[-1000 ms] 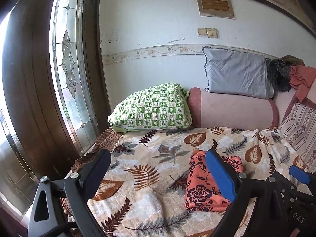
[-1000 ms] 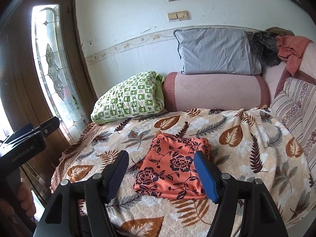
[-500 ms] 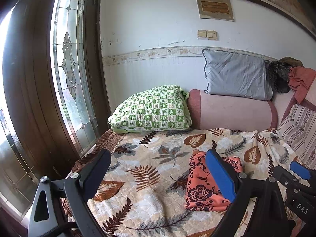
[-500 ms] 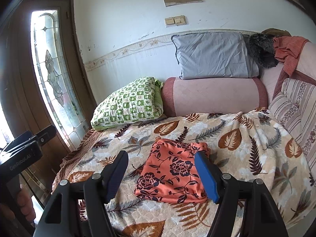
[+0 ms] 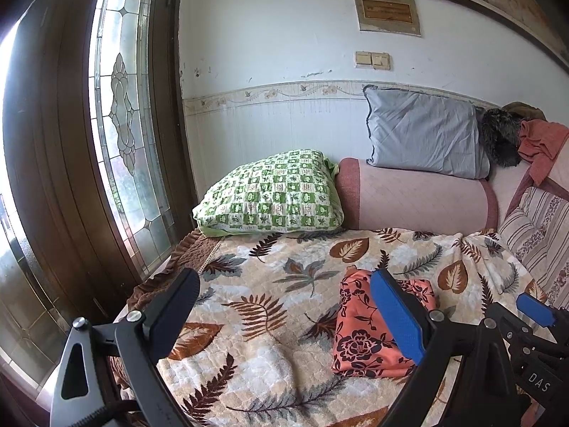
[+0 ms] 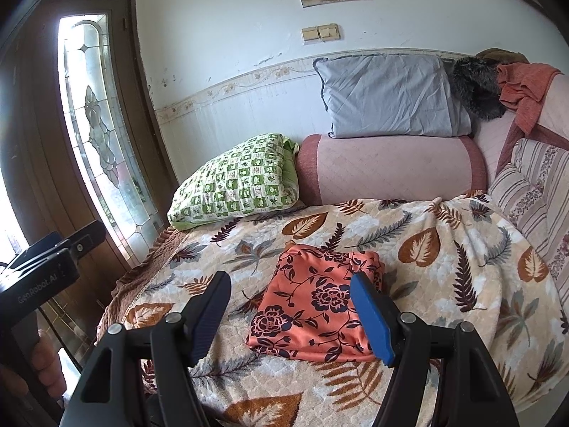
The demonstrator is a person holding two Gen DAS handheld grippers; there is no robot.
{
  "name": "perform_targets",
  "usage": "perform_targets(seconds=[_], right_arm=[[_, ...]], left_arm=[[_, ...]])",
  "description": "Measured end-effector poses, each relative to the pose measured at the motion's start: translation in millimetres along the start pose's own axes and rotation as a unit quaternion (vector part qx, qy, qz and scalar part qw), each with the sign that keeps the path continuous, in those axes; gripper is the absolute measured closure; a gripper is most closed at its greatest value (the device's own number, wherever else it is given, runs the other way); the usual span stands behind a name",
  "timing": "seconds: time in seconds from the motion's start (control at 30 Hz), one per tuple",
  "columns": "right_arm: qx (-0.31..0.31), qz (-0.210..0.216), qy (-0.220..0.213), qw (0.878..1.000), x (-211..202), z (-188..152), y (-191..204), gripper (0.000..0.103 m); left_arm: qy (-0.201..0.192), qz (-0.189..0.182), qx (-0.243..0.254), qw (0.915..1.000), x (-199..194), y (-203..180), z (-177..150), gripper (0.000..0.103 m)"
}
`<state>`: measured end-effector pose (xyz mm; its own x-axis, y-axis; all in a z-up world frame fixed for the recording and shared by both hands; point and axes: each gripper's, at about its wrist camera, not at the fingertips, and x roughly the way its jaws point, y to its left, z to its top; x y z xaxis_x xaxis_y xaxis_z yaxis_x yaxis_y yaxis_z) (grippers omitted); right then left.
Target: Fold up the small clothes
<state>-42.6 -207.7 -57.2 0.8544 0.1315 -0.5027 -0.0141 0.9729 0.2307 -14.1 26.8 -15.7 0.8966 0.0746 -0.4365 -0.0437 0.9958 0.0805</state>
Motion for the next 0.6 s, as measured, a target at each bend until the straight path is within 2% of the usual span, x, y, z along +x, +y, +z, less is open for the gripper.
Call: perform_targets(seconds=[0.6], right_arm=[[-0.003,0.005,-0.001,1.0,2.5,0.9,2.0,0.03]], left_arm=[[0.003,-0.003,0.001,1.0,2.3,0.7,-1.0,0.006]])
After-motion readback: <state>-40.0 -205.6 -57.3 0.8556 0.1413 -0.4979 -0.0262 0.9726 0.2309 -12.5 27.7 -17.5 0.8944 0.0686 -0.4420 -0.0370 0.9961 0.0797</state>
